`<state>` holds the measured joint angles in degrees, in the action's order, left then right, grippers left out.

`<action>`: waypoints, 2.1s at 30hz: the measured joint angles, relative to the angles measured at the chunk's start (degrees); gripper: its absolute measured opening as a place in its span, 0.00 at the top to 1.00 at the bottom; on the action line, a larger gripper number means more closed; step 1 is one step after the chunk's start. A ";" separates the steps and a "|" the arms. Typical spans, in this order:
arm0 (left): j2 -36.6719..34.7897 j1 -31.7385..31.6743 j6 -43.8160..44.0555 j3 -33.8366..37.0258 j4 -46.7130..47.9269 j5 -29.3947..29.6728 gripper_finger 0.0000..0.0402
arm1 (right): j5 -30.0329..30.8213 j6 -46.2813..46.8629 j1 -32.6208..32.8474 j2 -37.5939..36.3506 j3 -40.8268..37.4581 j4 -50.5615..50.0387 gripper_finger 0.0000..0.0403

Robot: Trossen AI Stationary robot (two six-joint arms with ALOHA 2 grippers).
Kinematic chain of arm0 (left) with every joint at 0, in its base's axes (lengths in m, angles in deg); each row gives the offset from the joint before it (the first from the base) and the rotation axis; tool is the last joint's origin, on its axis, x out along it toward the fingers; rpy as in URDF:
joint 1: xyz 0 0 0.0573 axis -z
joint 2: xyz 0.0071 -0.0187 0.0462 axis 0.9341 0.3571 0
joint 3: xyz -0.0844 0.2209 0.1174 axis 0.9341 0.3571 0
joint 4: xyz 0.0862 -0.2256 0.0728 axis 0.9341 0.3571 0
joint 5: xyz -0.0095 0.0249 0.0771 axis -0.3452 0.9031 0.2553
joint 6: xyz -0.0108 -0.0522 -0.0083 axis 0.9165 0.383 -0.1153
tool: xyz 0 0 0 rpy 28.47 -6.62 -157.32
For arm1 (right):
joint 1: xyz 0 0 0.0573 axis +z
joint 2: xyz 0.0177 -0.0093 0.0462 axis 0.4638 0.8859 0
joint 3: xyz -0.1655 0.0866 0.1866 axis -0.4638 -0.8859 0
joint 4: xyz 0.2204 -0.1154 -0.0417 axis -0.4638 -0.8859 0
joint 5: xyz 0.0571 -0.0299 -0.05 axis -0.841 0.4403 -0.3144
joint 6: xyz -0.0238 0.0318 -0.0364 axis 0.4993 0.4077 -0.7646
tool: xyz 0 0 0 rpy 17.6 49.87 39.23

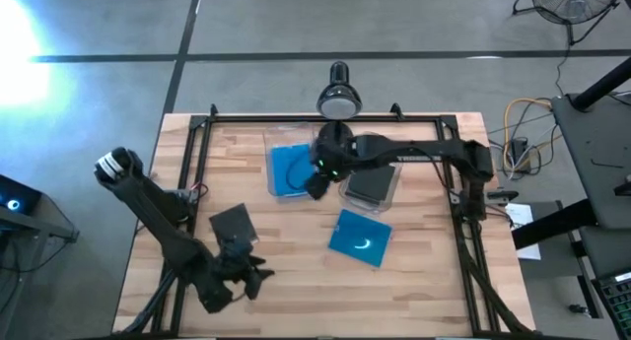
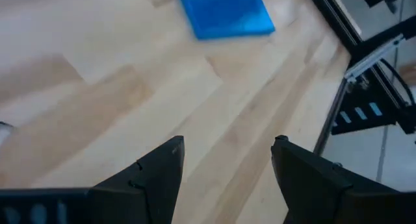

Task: Pick & place jewel cases by type
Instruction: Put the black CD case into the right transparent bin

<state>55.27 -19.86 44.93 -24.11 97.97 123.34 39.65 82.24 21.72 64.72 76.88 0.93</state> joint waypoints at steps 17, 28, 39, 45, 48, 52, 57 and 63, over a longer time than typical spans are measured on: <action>-4.96 -12.25 4.57 5.50 36.70 -17.37 0.47 | 15.98 12.16 24.46 -1.40 -10.15 2.59 0.48; 14.60 -13.80 12.56 5.98 31.62 -14.93 0.47 | 18.26 17.83 24.84 1.72 -10.24 3.69 0.48; 20.89 -16.46 19.20 -6.30 24.56 -1.47 0.47 | 14.58 17.37 24.80 1.72 -10.24 3.70 0.48; 14.46 -18.28 1.79 -10.73 24.56 5.66 0.47 | 9.71 16.63 25.09 1.72 -10.35 7.58 0.48; 12.29 -20.41 -2.64 -11.61 35.22 0.23 0.47 | 8.57 17.34 25.37 1.73 -10.66 12.06 0.48; 11.51 -22.21 4.13 -9.06 50.87 -4.72 0.47 | 7.43 19.60 25.46 2.73 -10.72 18.60 0.48; 10.30 -26.27 5.72 -1.81 48.76 -4.65 0.47 | 5.32 20.58 25.86 5.67 -10.72 24.75 0.48; 10.13 -34.21 3.61 6.04 36.73 -8.10 0.47 | 3.53 24.60 26.97 7.78 -10.70 25.07 0.48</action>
<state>65.40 -54.07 48.54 -18.07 134.71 115.24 43.18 106.85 48.70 72.50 66.18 26.00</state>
